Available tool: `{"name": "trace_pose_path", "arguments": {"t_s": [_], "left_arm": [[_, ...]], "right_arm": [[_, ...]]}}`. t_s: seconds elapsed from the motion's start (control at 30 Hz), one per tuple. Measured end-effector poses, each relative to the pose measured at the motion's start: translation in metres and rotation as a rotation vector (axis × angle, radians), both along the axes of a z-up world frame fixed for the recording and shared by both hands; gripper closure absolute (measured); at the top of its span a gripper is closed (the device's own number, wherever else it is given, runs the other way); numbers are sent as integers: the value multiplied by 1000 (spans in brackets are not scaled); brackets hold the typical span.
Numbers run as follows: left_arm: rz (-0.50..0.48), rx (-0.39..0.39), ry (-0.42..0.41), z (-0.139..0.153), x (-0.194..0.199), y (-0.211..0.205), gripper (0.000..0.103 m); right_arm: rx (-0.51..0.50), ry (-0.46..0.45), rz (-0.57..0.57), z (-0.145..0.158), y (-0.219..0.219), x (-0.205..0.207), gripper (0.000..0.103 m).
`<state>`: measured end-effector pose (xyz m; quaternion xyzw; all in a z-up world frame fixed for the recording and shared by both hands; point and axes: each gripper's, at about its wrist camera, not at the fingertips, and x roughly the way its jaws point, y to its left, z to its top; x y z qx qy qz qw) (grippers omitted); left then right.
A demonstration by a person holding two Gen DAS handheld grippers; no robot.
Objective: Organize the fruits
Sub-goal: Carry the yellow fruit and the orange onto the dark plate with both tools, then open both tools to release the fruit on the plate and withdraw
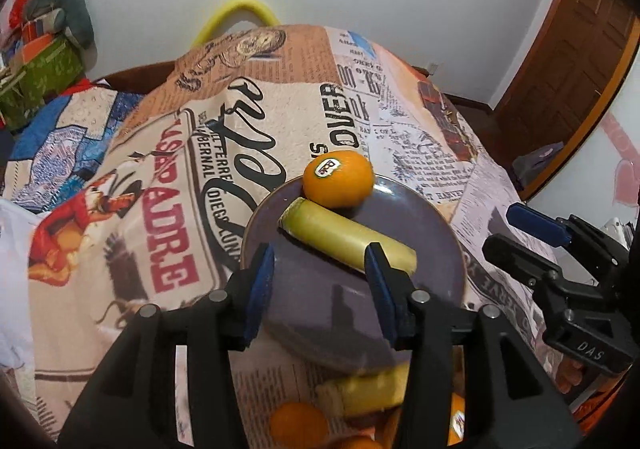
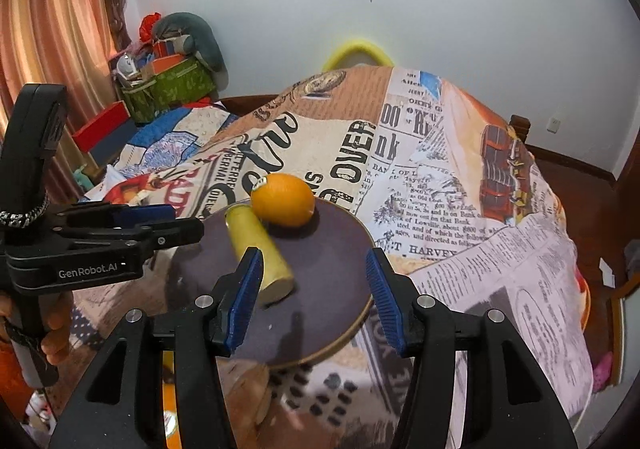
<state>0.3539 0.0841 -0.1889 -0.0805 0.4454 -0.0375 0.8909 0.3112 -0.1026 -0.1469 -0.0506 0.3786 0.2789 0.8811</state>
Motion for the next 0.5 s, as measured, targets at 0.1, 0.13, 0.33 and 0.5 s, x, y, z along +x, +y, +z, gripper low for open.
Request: {"name": "trace_pose_path", "arguments": {"t_s": [0.1,0.13,0.33,0.5], "left_arm": [[1,6,-19,12,-19,-1,56],[0,15,-27,16,-26,-1,56],[-18,55,-83,41,-71,-10,56],[-34,81,-137,61,-114,-20,48]], "right_arm": [[9,-6,-3,7,-3,-10,53],[15,-8,-3,10,-5,-15,53],[26,-30,-19,24,-15,-46,47],[30,-50,-41,34,-25,-76,43]]}}
